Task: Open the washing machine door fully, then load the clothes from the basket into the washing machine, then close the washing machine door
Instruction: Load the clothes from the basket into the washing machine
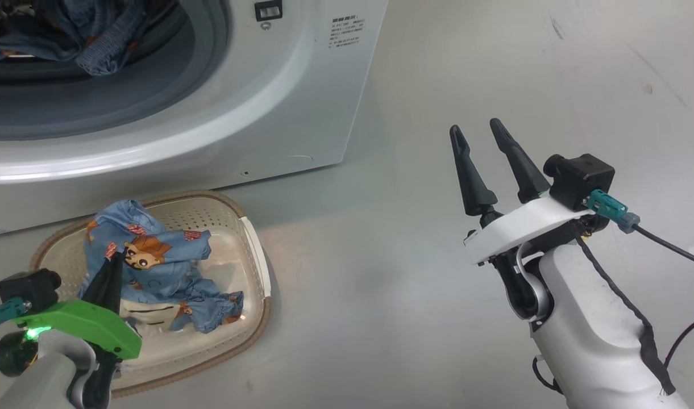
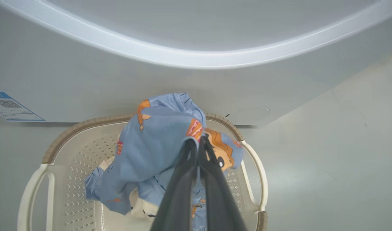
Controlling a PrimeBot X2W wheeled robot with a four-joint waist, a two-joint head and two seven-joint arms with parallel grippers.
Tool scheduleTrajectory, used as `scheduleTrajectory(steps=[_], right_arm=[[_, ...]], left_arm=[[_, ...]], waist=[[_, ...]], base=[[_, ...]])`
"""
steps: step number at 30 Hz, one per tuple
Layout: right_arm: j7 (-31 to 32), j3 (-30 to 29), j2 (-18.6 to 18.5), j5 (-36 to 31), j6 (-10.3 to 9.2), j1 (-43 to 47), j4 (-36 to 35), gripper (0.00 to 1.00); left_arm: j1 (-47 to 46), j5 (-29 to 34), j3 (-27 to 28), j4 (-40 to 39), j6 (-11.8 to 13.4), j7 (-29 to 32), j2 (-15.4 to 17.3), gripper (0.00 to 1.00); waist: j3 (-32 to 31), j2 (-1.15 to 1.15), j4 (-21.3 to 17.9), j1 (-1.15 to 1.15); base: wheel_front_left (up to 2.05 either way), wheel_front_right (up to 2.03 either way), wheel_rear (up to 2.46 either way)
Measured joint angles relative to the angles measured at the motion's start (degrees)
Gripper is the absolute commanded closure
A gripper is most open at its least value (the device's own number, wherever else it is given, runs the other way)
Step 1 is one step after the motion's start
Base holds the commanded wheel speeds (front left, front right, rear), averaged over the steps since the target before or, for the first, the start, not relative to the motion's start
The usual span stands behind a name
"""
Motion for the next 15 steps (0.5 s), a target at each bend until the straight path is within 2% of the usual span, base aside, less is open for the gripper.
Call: scheduleTrajectory(steps=[10, 15], right_arm=[[0.0, 0.08, -1.31, 1.12, 0.0, 2.32, 0.88, 0.0], [0.0, 0.0, -2.11, 1.71, 0.0, 3.73, 1.4, 0.0]], left_arm=[[2.34, -0.49, 0.43, -3.85, 0.0, -0.43, -0.04, 1.0], [3.31, -0.63, 3.01, -6.0, 0.0, -0.48, -0.1, 1.0]], waist=[[-5.48, 0.0, 2.03, 0.0], [-8.11, 0.0, 3.02, 0.0]], base=[[0.0, 0.0, 0.0], [0.0, 0.0, 0.0]])
